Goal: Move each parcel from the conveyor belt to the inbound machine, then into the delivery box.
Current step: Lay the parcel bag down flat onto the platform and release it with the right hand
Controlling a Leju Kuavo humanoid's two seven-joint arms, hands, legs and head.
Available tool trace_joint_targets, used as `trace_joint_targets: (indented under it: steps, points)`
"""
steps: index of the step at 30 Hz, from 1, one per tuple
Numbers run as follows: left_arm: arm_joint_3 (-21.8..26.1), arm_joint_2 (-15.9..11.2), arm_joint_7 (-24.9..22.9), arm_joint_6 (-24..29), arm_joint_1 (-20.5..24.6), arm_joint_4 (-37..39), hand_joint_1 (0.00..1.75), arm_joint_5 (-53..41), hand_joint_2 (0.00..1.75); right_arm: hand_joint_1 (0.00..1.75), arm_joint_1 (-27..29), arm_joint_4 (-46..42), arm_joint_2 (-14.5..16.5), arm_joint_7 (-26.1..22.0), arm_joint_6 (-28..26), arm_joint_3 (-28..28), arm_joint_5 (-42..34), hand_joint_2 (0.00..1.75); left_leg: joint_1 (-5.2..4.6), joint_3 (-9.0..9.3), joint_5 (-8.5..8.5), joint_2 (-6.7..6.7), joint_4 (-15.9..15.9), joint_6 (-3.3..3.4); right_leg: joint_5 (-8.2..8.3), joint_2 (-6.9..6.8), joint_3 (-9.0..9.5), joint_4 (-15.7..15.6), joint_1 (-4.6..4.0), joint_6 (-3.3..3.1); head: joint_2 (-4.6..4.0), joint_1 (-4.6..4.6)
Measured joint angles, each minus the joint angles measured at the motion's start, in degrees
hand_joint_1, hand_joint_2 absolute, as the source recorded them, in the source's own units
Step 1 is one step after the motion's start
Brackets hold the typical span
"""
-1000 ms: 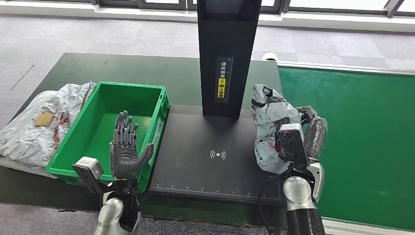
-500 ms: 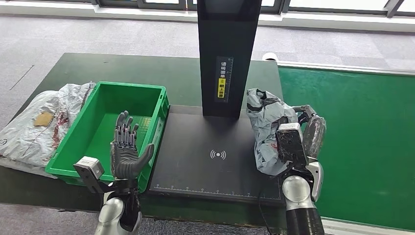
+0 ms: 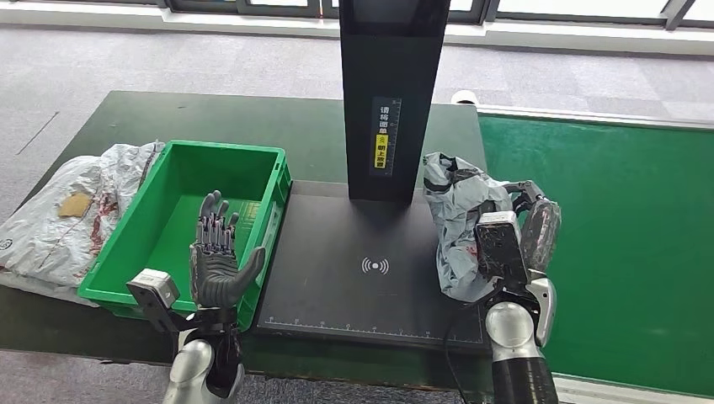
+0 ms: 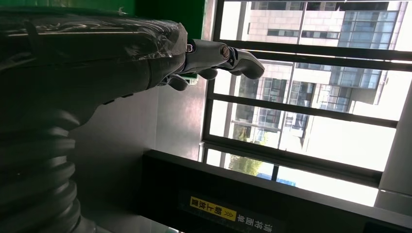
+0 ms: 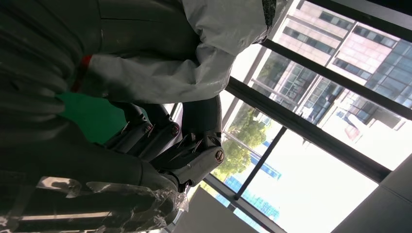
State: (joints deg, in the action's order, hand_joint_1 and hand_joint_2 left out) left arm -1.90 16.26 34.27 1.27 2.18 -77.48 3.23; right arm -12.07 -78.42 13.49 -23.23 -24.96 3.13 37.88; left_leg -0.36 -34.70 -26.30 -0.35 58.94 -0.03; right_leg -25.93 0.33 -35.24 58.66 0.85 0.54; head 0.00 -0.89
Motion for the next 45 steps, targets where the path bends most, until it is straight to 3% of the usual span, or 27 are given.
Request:
trace_joint_targets:
  steps: [27, 29, 33, 38, 45]
  points:
    - [0.0, 0.0, 0.0, 0.0, 0.0, 0.0, 0.0, 0.0, 1.75, 1.75, 0.0, 0.0, 0.1, -0.1, 0.4, 0.0, -0.4, 1.75, 0.0, -0.01, 0.0, 0.0, 0.0, 0.0, 0.0, 0.0, 0.0, 0.0, 0.0, 0.0, 0.0, 0.0]
    - [-0.1, 0.0, 0.3, 0.2, 0.2, 0.2, 0.0, 0.0, 1.75, 1.75, -1.0, 0.7, 0.4, -1.1, 3.8, 0.2, -4.3, 1.75, 0.01, -0.08, 0.0, 0.03, 0.0, -0.01, 0.02, 0.01, -0.01, 0.0, -0.01, -0.03, 0.0, 0.02]
    - [-1.5, 0.0, 2.6, 1.9, 2.2, 2.6, 0.0, 0.0, 1.75, 1.75, -6.4, 11.8, 3.5, -9.7, 18.1, 3.8, -20.7, 1.75, 0.03, -0.04, 0.08, 0.32, -0.1, -0.1, 0.16, 0.26, -0.18, 0.0, -0.03, -0.19, 0.0, -0.01]
    - [-2.7, 0.0, 3.3, 2.6, 3.5, 4.9, 0.0, 0.8, 1.75, 1.75, -11.5, 22.7, 5.6, -12.2, 19.4, 7.1, -25.2, 1.75, 0.05, -0.07, 0.24, 0.06, -0.1, -0.22, 0.18, 0.05, -0.18, 0.1, -0.05, -0.21, 0.0, 0.01]
    - [-3.1, 0.0, 3.4, 2.9, 4.2, 6.1, 0.0, 1.6, 1.75, 1.75, -13.6, 27.2, 5.7, -11.6, 19.5, 9.1, -26.5, 1.75, 0.04, -0.1, 0.23, 0.05, -0.1, -0.21, 0.17, 0.05, -0.19, 0.1, -0.04, -0.21, 0.0, 0.01]
